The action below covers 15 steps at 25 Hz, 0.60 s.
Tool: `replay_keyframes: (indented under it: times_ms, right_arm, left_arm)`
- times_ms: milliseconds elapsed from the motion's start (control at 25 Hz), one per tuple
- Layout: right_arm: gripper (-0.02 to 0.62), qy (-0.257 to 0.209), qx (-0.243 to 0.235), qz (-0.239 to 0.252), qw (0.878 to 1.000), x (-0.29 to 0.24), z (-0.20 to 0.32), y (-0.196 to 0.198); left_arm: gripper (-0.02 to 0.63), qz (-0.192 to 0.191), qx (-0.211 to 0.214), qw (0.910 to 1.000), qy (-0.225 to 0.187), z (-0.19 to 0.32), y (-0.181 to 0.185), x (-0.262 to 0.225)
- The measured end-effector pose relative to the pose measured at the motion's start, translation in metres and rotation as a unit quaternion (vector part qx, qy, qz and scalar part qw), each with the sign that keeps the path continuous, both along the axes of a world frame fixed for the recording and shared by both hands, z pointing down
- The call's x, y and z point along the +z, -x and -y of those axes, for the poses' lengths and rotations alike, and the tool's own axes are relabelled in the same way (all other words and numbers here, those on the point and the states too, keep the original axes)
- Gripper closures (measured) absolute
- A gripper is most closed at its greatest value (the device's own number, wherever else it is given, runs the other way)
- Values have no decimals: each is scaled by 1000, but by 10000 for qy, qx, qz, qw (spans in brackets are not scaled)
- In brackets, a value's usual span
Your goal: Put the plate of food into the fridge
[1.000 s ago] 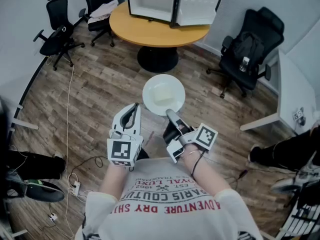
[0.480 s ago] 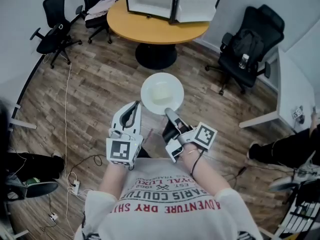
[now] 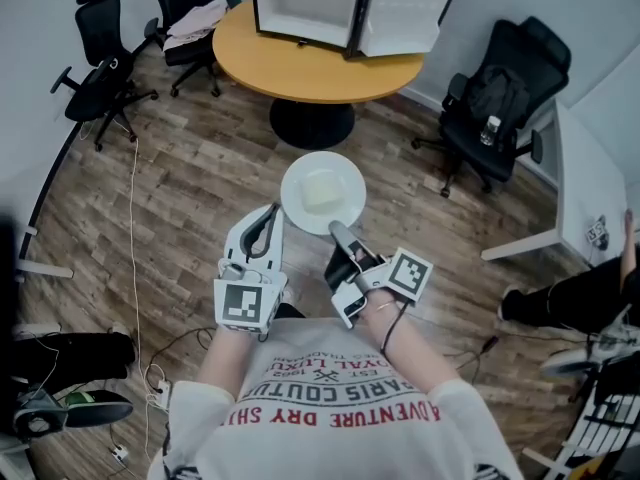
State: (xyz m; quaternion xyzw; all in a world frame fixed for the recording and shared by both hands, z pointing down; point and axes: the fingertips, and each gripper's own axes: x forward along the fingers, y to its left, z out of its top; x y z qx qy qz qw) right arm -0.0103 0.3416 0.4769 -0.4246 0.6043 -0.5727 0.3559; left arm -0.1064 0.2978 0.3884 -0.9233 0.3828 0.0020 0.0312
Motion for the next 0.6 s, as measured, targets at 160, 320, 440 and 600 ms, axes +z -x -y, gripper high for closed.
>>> replay_keyframes:
  times_ms: [160,320,440,600]
  right_arm:
    - [558,22,163,84,9998,0,36,16]
    - [558,35,265,121,9996,4,72,33]
    - [558,108,281,113,9995,8,96,41]
    - [558,165,239,133,9995,8,123,50]
  left_arm:
    - [572,37,68,10000,-4,39,17,-4]
    - [572,182,116,9997,-88,76,36,2]
    - [572,360,67,9993,49,100,46,12]
    - [572,381,-28,9990,217,126,57,21]
